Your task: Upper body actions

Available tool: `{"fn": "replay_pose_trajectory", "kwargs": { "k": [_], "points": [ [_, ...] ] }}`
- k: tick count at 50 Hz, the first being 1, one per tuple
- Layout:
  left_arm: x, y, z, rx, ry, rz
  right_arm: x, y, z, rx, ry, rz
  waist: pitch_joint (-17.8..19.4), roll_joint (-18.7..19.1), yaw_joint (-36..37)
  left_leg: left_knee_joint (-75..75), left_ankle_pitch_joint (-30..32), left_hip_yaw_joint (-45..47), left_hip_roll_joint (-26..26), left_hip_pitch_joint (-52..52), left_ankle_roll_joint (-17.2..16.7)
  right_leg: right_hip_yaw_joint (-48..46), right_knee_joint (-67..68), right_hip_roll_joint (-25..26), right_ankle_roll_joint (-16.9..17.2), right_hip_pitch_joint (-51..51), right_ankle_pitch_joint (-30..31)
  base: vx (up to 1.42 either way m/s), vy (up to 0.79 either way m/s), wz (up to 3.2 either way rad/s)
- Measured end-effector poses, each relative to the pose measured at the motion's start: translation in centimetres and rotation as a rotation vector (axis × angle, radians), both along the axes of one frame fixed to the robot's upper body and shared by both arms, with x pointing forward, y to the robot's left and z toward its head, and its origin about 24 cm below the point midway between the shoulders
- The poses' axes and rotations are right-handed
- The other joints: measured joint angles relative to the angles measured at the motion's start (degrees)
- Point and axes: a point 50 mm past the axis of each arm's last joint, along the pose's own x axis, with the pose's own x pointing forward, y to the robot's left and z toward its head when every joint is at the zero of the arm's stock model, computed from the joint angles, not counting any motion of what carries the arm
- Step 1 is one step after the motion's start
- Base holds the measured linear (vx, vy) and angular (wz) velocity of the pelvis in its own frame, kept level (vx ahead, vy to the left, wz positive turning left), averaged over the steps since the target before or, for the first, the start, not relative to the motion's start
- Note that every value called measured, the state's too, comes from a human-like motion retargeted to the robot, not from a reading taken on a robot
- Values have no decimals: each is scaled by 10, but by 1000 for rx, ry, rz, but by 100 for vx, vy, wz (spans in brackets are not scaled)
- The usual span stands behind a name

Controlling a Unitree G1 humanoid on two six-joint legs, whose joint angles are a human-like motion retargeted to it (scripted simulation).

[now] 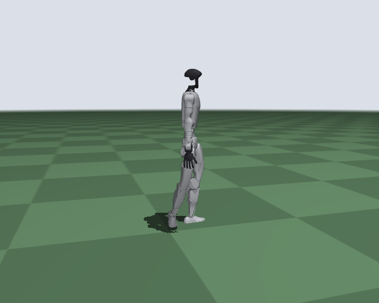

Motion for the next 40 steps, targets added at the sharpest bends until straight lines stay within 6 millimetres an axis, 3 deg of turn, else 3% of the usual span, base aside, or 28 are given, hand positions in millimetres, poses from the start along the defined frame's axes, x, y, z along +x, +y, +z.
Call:
{"fn": "replay_pose_trajectory", "kwargs": {
  "k": [2, 5, 7, 10, 13, 17, 20, 22, 27, 33, 40],
  "points": [
    [6, 3, 0, 2, -17, -4, 3, 1, 0, 5, -3, 14, 17, 14, -7, 11, -5, -22, 18, 1, 0, 84, 91, -26, -23, -30, 3, 15, 3, 91],
    [16, 12, 1, 9, -40, -24, 4, 6, -1, 24, -6, 26, 23, 17, -15, 18, -11, -42, 23, -12, 7, 224, 171, -27, 7, -101, -24, 10, -5, 105],
    [22, 18, 2, 16, -51, -41, 2, 11, -2, 40, -2, 26, 24, 12, -31, 15, -9, -70, 17, -24, 16, 328, 165, 14, 46, -144, -32, 7, -12, 159],
    [33, 25, 3, 21, -77, -62, -3, 18, -3, 59, 13, 37, 26, 2, -46, 12, -6, -104, 8, -39, 26, 386, 102, 40, 62, -166, -61, 6, -16, 145],
    [45, 30, 4, 18, -109, -79, -8, 21, -3, 70, 36, 65, 25, -18, -52, 4, -5, -128, -16, -47, 35, 408, -2, 37, 50, -173, -90, 7, -17, 117],
    [54, 29, 4, 8, -143, -100, -17, 21, -3, 69, 77, 95, 36, -55, -54, -20, -2, -153, -68, -24, 46, 525, -116, 40, 57, -186, -107, 15, -14, 112],
    [52, 27, 4, -1, -136, -116, -26, 20, -3, 70, 110, 105, 38, -73, -47, -35, 1, -167, -96, -1, 49, 536, -158, 26, 58, -169, -56, 23, -8, 84],
    [47, 24, 3, -16, -108, -147, -35, 19, -3, 80, 144, 94, 24, -77, -37, -34, 1, -182, -104, 0, 42, 430, -169, 6, 53, -149, -79, 28, 0, 105],
    [36, 12, 0, -32, -77, -213, -41, 12, -1, 74, 159, 37, 11, -73, -14, -13, 1, -221, -105, -9, 30, 410, -181, 3, 51, -128, -82, 19, -2, 69],
    [13, 8, 0, -44, -8, -318, -26, 3, -1, 55, 111, -1, -1, -60, -7, -24, 1, -235, -108, 5, 31, 395, -183, 15, 38, -111, -95, 15, 3, 26],
    [-9, 3, 1, -67, 75, -277, -10, 7, -2, 73, 31, -27, -21, -53, -6, -26, -3, -250, -108, -1, 29, 381, -187, 20, 32, -107, -102, 5, 2, 20]
  ]
}}
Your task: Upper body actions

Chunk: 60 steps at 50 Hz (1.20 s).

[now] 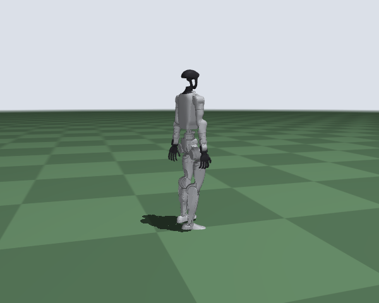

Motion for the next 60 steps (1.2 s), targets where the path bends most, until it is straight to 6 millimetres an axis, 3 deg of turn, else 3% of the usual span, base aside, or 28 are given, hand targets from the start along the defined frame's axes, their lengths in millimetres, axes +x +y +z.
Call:
{"fn": "replay_pose_trajectory", "kwargs": {
  "k": [7, 18, 30, 38, 45, 50, 52, 57, 60],
  "points": [
    [12, -1, -1, -5, -40, 3, 2, 8, -1, 35, 2, 66, 0, 3, 10, -4, -4, -3, -2, 3, 0, -9, -2, 1, -5, 6, -2, 0, 0, 3],
    [37, -6, -3, -50, -111, -22, -24, 10, -1, 22, 101, 125, -3, 11, 10, -7, -12, -12, -1, 1, 5, -15, -1, 4, -8, 9, 0, 0, 0, 2],
    [31, -4, -3, -88, -71, -42, -40, 10, 1, 25, 142, 59, -5, 20, 1, -10, -17, -18, 9, 3, 3, -12, 1, 16, -13, 11, 5, 0, 0, 0],
    [43, -3, -2, -91, -105, -48, -33, 8, 1, 13, 114, 53, 19, 28, 16, -2, -6, -22, 14, -22, 3, -37, -4, 16, -25, 10, 11, -11, -5, 23],
    [79, -9, -1, -114, -208, -111, -21, 0, 1, -13, 69, 28, 56, 38, 24, 31, 4, -31, -4, -88, -2, -146, -28, -12, -27, 13, 12, -28, -2, 128],
    [80, -7, -1, -68, -235, -188, -34, -4, 3, -6, 131, 60, 37, 39, 22, 23, -25, 282, 61, -59, -52, -222, -34, -24, -19, 13, 6, -6, 8, 171],
    [77, -5, -1, -46, -233, -207, -36, -5, 3, -18, 153, 76, 32, 38, 11, 23, -13, 339, 72, -48, -53, -247, -36, -28, -14, 19, 3, 3, 8, 189],
    [65, 3, -1, 10, -200, -212, -39, -4, 3, -32, 178, 104, 25, 27, 6, 44, 19, 362, 91, -39, -41, -295, -28, -39, 7, 42, -10, 13, 11, 175],
    [49, 3, -2, 20, -156, -140, -44, -3, 3, -32, 198, 113, 12, 21, 18, 39, 44, 335, 85, -41, -12, -318, -21, -41, 22, 53, -15, 27, 17, 150]
  ]
}}
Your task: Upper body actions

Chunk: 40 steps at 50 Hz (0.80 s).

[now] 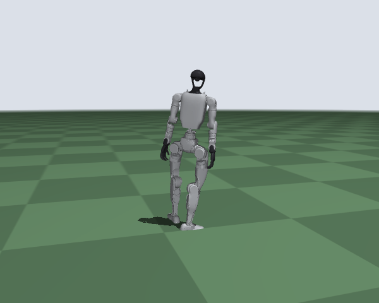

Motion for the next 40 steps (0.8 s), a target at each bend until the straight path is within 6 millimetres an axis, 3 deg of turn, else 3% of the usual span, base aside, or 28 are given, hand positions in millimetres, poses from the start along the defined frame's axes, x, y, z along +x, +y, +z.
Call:
{"fn": "replay_pose_trajectory", "kwargs": {
  "k": [2, 6, 10, 13, 17, 20, 22, 24, 30, 32, 33, 35, 37, 40],
  "points": [
    [-9, -2, 0, -7, 26, 58, -1, 0, 0, -4, 4, -4, -5, 5, 7, -20, 18, -14, -8, 4, -13, -16, 4, 8, 8, 9, -2, 34, 24, 120],
    [-35, -9, -1, -33, 100, 212, -1, -4, 1, -20, 4, -18, -19, 6, 24, -54, 6, -58, -38, -2, -3, -53, 24, 3, 30, 31, 4, 38, 27, 106],
    [-44, -8, 0, -35, 129, 275, 5, -3, 0, -37, -37, -66, -8, 9, 37, -44, -17, -156, -53, -12, 2, -88, 54, -8, 25, 64, 33, 34, 27, 116],
    [-43, -6, 0, -31, 136, 250, 9, -1, -1, -11, -84, -88, 0, 28, 50, -41, -32, -176, -45, -2, 3, -115, 102, -13, -2, 92, 93, 32, 25, 140],
    [-44, -7, 0, -33, 130, 244, 16, 1, -2, -17, -132, -77, 2, 65, 42, -39, -42, -219, -16, 10, 4, -93, 212, -27, -70, 94, 141, 31, 22, 141],
    [-46, -4, 0, -40, 131, 247, 28, 6, -3, -24, -181, -48, 3, 71, 35, -45, -45, -244, -15, 11, 12, 5, 309, -52, -53, 43, 118, 27, 8, 121],
    [-46, 0, 1, -23, 137, 250, 38, 14, -4, -7, -217, -17, 3, 58, 30, -47, -42, -257, -26, 3, 17, 157, 338, -29, -14, -35, 92, 15, -6, 110],
    [-46, 5, 2, -2, 146, 256, 48, 20, -5, 0, -256, 17, 8, 51, 26, -43, -40, -275, -27, -4, 18, 222, 326, -5, -4, -67, 62, 12, -14, 123],
    [-50, 12, 3, 12, 184, 229, 67, 27, -4, 2, -329, 126, 15, 17, -6, -38, -34, -337, -56, -20, 21, 413, 179, 67, 0, -119, -4, 12, -15, 124],
    [-52, 11, 3, 15, 189, 207, 65, 24, -4, -4, -324, 137, 16, -1, -23, -39, -33, -365, -81, -20, 24, 481, 112, 80, -6, -134, 4, 15, -13, 150],
    [-52, 10, 3, 16, 188, 199, 62, 23, -4, -8, -318, 132, 19, -5, -25, -39, -33, -373, -87, -16, 24, 482, 89, 81, -32, -135, 30, 14, -13, 131],
    [-47, 9, 2, 11, 177, 180, 57, 20, -4, -11, -295, 101, 29, -16, -25, -40, -31, -389, -101, -8, 22, 588, 81, 92, -18, -127, 51, 12, -12, 118],
    [-43, 5, 2, 4, 171, 160, 46, 17, -5, 0, -248, 51, 22, -18, -13, -37, -31, -397, -106, -14, 19, 362, 61, 45, -25, -103, 35, 8, -8, 98],
    [-39, -3, 0, -3, 151, 168, 30, 13, -4, 18, -175, -15, 17, -22, 14, -35, -32, -395, -113, -17, 17, 366, 38, 40, -25, -91, 40, 6, -8, 44]
  ]
}}
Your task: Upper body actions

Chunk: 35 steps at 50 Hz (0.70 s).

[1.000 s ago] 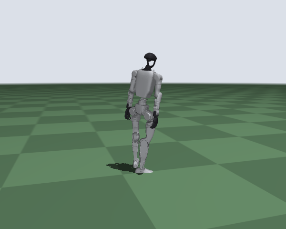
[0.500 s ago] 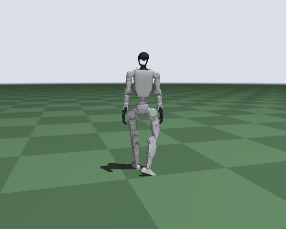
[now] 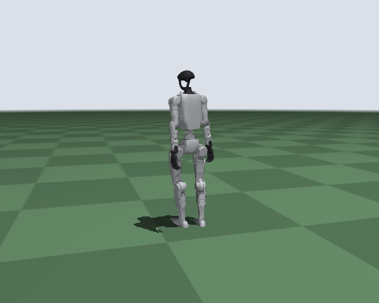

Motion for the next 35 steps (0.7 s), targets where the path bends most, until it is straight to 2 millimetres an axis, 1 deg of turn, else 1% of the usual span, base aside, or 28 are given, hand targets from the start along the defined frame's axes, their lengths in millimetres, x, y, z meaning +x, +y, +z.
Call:
{"fn": "replay_pose_trajectory", "kwargs": {
  "k": [3, 7, 12, 20, 25, 28, 30, 35],
  "points": [
    [0, -5, -1, -10, -29, 26, -13, -2, 1, 23, 71, -38, 1, -1, -1, 2, 0, -20, -6, 4, -3, -24, -15, 2, -6, 17, 0, 8, -8, 69],
    [-5, -5, -1, -9, -15, 25, -16, -2, 1, 45, 86, -40, -4, 1, -9, -1, 0, -35, -8, 5, -6, -36, -18, 8, -12, 24, -8, 3, -9, 44],
    [-9, -1, 1, -1, 10, 39, -5, 1, 0, 61, 26, -16, -1, 5, -3, 0, -4, -33, 0, 10, -13, -37, -11, 15, -17, 30, -19, 2, -11, 8],
    [-4, 4, 1, 6, -8, 31, 9, 6, -1, 83, -45, 26, -6, 2, -8, 5, -15, -36, 7, 11, -22, -17, -6, 25, -21, 29, -27, 2, -10, 0],
    [2, 4, 0, 6, -28, 38, 17, 6, 0, 86, -64, 53, -6, -5, -18, 31, -31, -27, 9, 2, -39, -4, 6, 17, -12, 18, -26, -4, -8, -15],
    [6, 1, 0, 10, -43, 40, 24, 3, 0, 73, -85, 64, -8, -7, -22, 51, -38, -14, 9, -2, -57, 7, 13, 9, -7, 5, -20, -4, -1, -64],
    [6, -3, -1, 13, -53, 40, 28, 1, 1, 61, -100, 67, -10, -8, -17, 64, -35, -28, 4, -5, -66, 26, 19, 1, -2, -7, -13, -4, 5, -123],
    [6, -3, -1, 36, -64, 0, 33, -2, 2, 49, -132, 48, -5, -15, 12, 80, -36, -153, -26, -8, -34, 98, 32, -12, 6, -32, 5, -2, 8, -182]
  ]
}}
